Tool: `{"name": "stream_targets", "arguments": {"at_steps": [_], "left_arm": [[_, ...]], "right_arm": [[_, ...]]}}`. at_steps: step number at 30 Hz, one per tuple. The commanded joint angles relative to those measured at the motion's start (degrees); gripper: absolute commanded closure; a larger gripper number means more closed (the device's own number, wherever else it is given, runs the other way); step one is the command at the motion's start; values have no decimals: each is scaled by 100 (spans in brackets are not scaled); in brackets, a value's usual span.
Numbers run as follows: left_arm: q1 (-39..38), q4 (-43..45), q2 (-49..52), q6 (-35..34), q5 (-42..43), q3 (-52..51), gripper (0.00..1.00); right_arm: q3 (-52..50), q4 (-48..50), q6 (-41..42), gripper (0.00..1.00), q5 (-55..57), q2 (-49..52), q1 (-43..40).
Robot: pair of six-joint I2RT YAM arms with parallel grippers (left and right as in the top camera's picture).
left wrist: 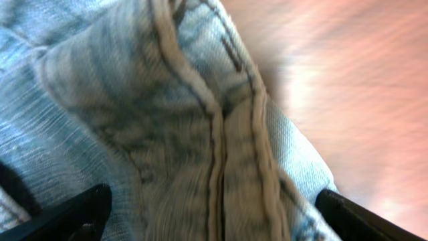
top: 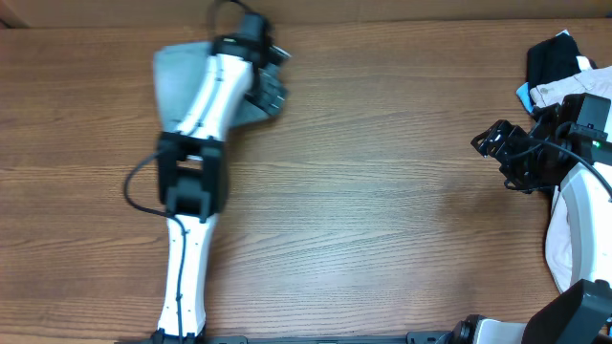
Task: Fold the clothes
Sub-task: 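Carry the folded jeans with the left gripper to the top-left corner, then place the folded jeans at the top-left and open the left gripper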
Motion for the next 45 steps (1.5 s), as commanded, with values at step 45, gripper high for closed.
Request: {"name": "stream_targets", "arguments": {"at_steps": [45], "left_arm": [[2518,-1622,-702,-2625,140,170,0]], "right_arm": [[76,-63,-42,13,55,-48,0]]}}
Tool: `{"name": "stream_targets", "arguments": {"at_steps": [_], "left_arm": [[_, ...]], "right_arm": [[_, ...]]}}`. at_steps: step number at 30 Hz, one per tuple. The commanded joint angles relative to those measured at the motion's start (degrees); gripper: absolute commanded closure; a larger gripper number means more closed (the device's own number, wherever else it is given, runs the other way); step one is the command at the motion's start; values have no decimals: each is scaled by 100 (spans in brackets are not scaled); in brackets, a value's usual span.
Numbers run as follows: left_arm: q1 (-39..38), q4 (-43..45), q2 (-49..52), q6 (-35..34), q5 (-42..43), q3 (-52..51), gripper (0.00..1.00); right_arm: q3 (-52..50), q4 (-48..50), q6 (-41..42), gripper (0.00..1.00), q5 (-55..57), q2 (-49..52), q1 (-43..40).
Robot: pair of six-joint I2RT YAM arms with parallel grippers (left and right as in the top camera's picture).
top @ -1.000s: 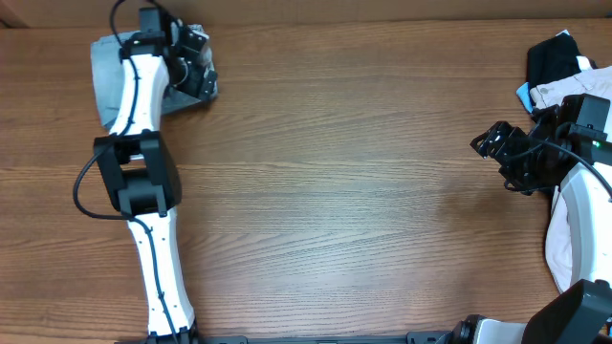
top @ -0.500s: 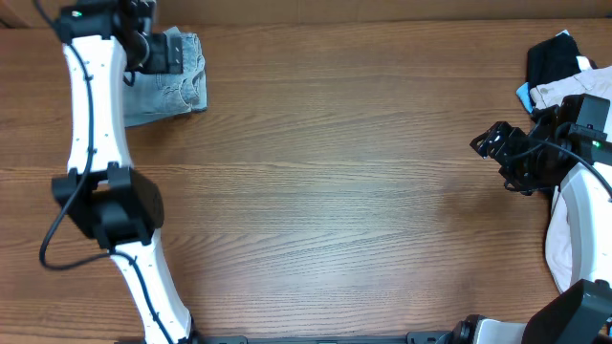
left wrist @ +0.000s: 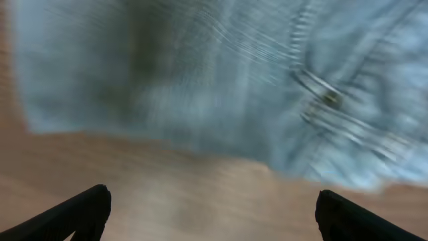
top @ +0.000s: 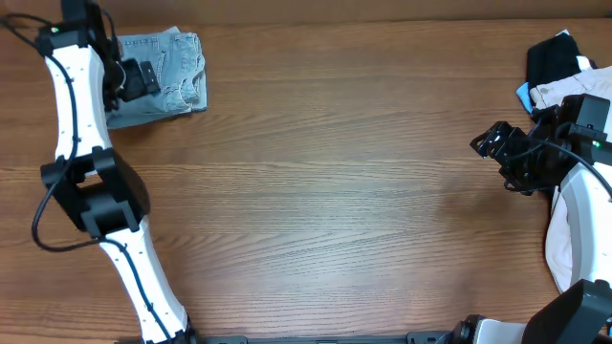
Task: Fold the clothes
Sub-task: 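Place the folded jeans at the top-left and open the left gripper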
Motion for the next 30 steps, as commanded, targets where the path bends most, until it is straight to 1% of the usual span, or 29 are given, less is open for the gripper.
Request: {"name": "stream_targets", "arguments": {"at_steps": [1,7,13,18,22,24,26,27,30], "left_arm": [[-44,197,345,138,-83,-22,0],[-31,551,748,186,-442,-22,0],[-20,968,960,463,-905,-22,0],[-20,1123,975,485,-957,-22,0],[-83,866,953,483,-955,22,0],[-127,590,892,483,-962,122,0],[-175,282,702,476,-957,256,0],[-195,164,595,448,-955,317,0],[-247,-114,116,319,-946,507,0]], "right_arm": [[76,17,-39,13,50,-48,0],[76,4,-39,13,50,-48,0],[76,7,-39,13,52,-48,0],[76,11,-39,13,52,-48,0],[83,81,-44,13,50,-50,0],[203,74,-153,10,46,-50,0],[529,-144,-380,5,55,-50,0],[774,-313,-542,0,59,-50,0],[1510,-811,-756,0,363,-55,0]]}}
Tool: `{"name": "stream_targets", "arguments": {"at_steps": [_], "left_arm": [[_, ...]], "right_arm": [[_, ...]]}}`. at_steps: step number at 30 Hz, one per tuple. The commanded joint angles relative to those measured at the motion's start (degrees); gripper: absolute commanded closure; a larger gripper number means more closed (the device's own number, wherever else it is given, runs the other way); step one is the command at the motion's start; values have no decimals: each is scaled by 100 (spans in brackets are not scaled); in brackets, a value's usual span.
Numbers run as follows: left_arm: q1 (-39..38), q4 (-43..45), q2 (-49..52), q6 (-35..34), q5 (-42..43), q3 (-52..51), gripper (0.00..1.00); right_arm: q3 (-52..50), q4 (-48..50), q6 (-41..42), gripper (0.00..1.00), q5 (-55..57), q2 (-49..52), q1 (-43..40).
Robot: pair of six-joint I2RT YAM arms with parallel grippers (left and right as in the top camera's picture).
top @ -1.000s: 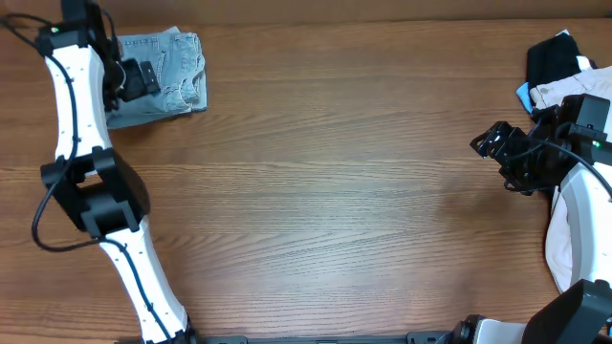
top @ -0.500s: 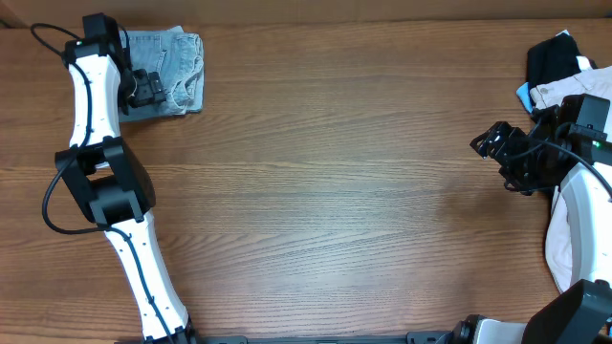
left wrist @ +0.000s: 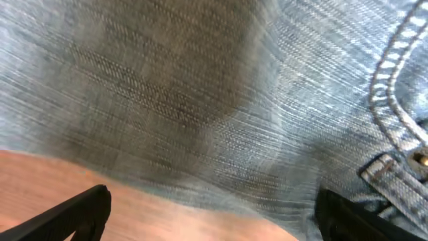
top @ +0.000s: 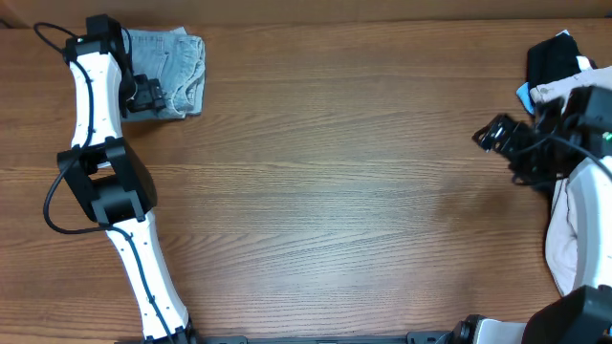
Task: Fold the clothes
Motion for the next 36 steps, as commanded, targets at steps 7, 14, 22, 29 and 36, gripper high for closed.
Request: {"name": "stream_targets", "arguments": {"at_steps": [7,14,22,29,36], "left_arm": [[-264,-498,-2240,-236,81,463,0],[-374,-492,-3654,-229,782,463,0],[-452,-219,-3602,435,1270,284,0],[-420,584,-2072,984,774,197,0],[-422,1486,-590,1340,848,197,0]], "right_arm": [[2625,-1440,-466,0,728,-149,2],[3233,-1937,-466,0,728,-573,2],[3213,-1882,-468,0,730,-782,2],[3213,-2011,-555,0,728,-623,2],[3213,-2055,-553,0,728,-573,2]]}}
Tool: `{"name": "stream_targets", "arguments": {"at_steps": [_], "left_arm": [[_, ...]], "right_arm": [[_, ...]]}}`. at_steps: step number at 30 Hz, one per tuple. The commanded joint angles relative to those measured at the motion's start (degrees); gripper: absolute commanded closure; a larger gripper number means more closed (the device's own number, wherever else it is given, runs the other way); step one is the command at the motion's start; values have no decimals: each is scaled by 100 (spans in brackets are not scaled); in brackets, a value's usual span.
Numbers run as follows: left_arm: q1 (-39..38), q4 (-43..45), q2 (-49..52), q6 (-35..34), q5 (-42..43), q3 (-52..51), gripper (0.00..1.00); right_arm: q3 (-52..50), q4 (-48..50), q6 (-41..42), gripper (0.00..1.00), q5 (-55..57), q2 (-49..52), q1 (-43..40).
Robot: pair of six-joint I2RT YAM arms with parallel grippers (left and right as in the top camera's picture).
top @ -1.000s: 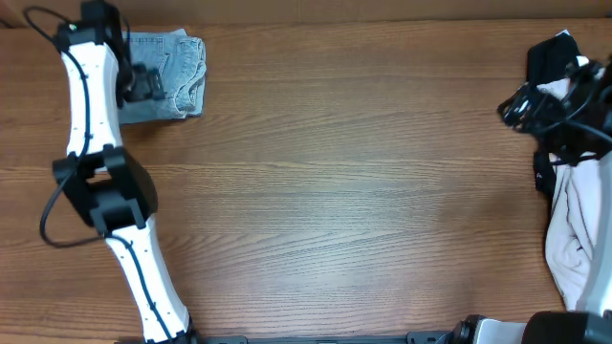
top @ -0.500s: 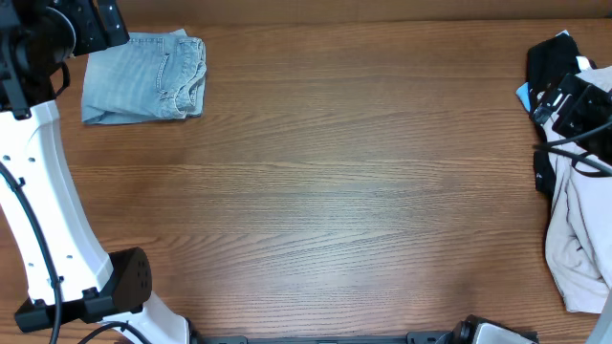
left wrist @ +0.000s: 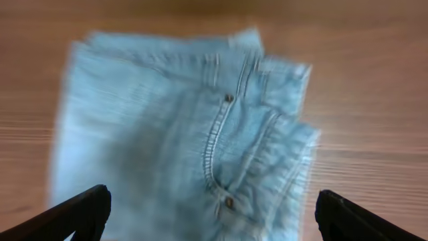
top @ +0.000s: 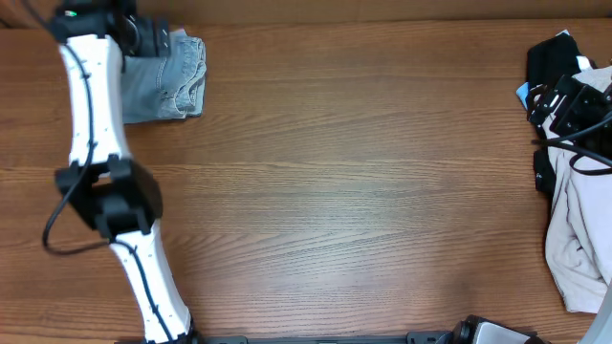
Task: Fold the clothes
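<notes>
Light blue folded jeans (top: 164, 78) lie at the table's back left corner. The left wrist view shows the whole folded bundle (left wrist: 194, 140), with seams and rivets. My left gripper (left wrist: 210, 217) hangs open above the jeans with nothing between its fingers; overhead it sits at the jeans' back edge (top: 143, 33). My right gripper (top: 562, 103) is at the far right, over the pile of loose clothes. Its jaws are too dark and small to read.
A pile of unfolded clothes sits at the right edge: a black garment (top: 553, 57) at the back and a white garment (top: 574, 229) running forward. The wooden table (top: 363, 191) stretches between the jeans and the pile.
My left gripper was low over the denim and now stands higher, at the jeans' back edge, still open. My right arm has moved right, onto the clothes pile.
At first the jeans lay further right under my left gripper, denim bunched between its fingers. Then they lay folded in the back left corner with the gripper open beside them. Later it hovered low over them, and now it is higher.
</notes>
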Motion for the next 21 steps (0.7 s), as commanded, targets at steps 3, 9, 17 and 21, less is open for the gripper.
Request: {"name": "stream_targets", "arguments": {"at_steps": [3,9,17,21], "left_arm": [[9,339,817,520,236,-4,0],[66,516,1368,826,240,-4,0],[446,774,1858,1132,262,-7,0],[704,872,2094,1156,358,-7,0]], "right_arm": [[111,9,-63,0,59,2,0],[111,-50,-63,0,57,2,0],[111,-160,-59,0,42,2,0],[111,-166,-57,0,-7,2,0]]}}
